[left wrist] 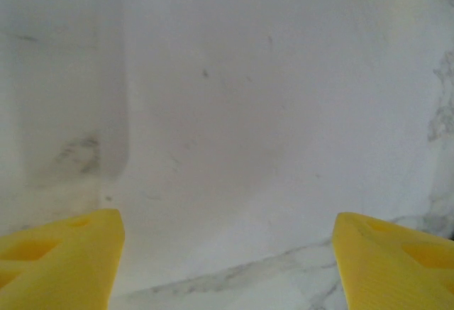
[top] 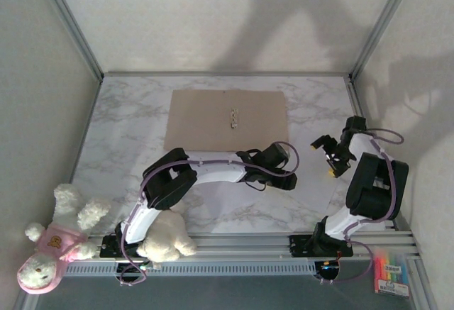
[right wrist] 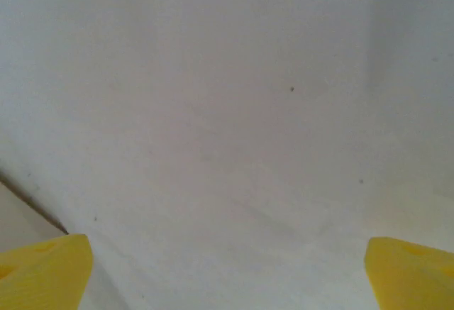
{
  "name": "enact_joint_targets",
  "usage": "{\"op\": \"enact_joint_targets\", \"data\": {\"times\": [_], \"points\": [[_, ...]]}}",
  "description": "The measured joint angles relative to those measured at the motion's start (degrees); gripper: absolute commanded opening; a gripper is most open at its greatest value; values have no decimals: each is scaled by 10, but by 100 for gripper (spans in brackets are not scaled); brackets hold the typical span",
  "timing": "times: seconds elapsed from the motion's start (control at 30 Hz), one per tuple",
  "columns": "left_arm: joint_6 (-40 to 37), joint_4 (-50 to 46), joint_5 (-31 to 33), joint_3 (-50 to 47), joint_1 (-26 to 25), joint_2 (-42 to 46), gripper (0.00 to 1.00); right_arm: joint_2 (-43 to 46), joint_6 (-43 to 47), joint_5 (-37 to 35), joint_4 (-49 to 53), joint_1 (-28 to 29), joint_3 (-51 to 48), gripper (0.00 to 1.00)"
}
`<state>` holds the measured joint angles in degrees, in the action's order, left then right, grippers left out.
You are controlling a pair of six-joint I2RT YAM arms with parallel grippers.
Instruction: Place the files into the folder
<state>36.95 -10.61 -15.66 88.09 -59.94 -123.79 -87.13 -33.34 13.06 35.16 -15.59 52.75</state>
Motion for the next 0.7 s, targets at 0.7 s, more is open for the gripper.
{"op": "enact_joint_targets", "data": {"times": [0.7], "points": [[-72,-105,81,303,29,-176,68,174,21,34,-9,-79,-156,99]]}}
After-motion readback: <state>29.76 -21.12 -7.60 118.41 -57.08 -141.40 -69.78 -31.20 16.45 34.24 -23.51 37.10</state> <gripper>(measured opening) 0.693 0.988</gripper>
